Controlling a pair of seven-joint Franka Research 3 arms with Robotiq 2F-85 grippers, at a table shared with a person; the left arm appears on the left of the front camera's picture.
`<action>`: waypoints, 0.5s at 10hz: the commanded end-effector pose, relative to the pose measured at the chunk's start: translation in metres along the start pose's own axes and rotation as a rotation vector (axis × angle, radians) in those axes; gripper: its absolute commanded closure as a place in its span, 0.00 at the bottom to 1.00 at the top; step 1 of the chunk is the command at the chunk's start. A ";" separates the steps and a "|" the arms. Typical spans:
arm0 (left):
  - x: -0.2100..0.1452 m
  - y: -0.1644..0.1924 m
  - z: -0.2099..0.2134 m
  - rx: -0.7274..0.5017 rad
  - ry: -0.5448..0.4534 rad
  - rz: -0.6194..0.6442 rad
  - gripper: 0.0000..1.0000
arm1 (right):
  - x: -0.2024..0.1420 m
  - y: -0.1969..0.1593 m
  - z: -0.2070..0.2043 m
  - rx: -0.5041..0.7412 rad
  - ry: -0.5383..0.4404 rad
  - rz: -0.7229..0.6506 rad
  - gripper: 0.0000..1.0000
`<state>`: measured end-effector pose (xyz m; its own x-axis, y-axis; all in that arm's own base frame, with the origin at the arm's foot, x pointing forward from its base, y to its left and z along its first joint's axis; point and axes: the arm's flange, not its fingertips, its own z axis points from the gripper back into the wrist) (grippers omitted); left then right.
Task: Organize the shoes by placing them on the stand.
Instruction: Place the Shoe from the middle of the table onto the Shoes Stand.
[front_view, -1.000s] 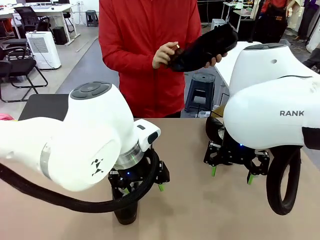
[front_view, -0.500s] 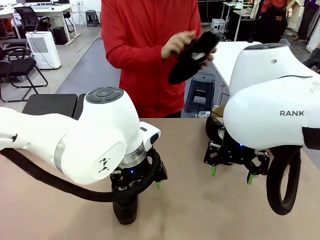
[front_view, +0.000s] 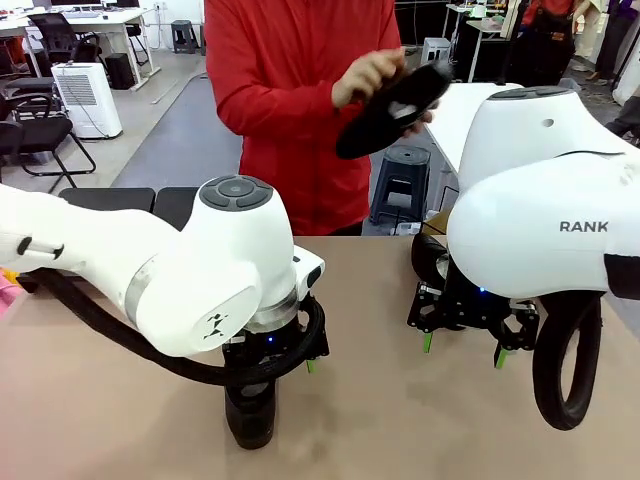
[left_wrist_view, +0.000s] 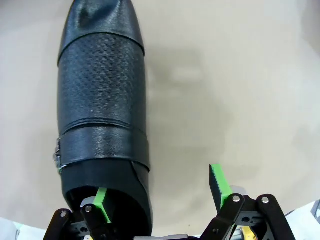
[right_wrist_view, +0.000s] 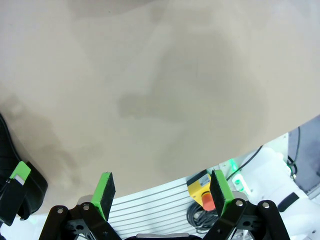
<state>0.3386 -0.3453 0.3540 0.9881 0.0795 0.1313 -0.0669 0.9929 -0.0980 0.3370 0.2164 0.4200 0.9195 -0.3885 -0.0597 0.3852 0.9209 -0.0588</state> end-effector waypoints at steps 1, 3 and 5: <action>0.005 -0.010 -0.002 0.020 0.011 -0.004 0.40 | 0.001 0.000 0.002 0.004 -0.001 0.012 0.00; 0.006 -0.013 -0.002 0.070 -0.006 -0.002 0.74 | 0.001 0.000 0.002 0.004 -0.001 0.012 0.00; 0.007 -0.010 -0.004 0.100 0.007 0.015 1.00 | 0.001 0.000 0.002 0.004 -0.001 0.012 0.00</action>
<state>0.3424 -0.3486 0.3507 0.9913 0.0672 0.1133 -0.0637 0.9974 -0.0343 0.3370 0.2164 0.4200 0.9195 -0.3885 -0.0597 0.3852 0.9209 -0.0588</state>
